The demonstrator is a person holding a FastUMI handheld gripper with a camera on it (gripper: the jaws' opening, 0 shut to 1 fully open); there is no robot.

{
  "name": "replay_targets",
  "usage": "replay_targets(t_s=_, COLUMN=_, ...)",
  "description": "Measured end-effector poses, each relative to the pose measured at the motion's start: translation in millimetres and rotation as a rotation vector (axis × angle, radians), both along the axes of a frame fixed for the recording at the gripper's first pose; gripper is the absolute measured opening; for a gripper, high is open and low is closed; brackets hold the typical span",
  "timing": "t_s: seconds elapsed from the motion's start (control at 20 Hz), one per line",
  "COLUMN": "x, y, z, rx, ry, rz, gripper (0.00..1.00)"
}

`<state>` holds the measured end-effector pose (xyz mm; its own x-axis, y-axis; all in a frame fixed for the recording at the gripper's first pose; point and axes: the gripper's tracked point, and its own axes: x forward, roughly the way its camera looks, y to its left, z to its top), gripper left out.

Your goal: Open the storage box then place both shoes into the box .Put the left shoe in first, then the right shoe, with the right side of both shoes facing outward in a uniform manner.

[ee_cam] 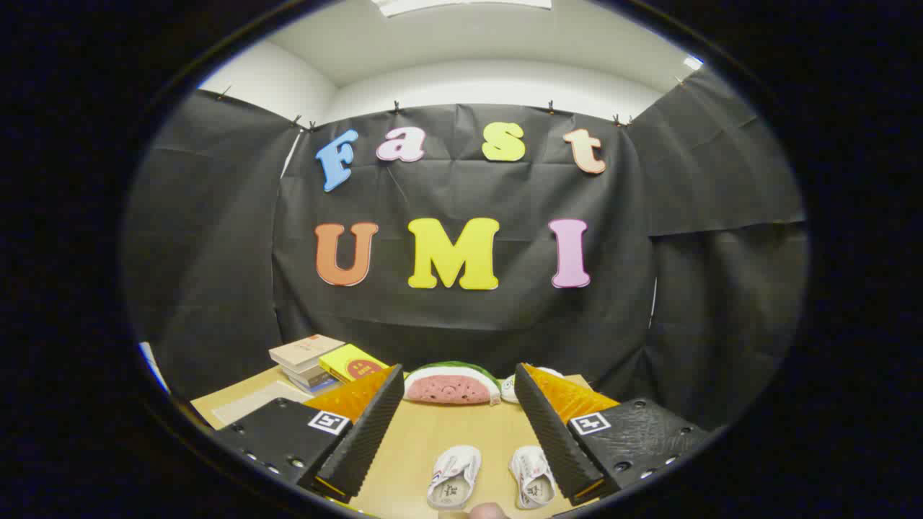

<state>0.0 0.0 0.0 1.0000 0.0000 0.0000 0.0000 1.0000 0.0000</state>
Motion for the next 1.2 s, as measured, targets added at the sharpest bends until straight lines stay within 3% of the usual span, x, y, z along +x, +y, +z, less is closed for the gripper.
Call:
replay_targets(t_s=0.45, x=16, y=-12, z=8, rx=0.03, ry=0.013, rz=-0.034, gripper=0.95)
replay_targets(t_s=1.2, x=16, y=16, z=8, rx=0.063, ry=0.025, rz=0.094, gripper=0.95)
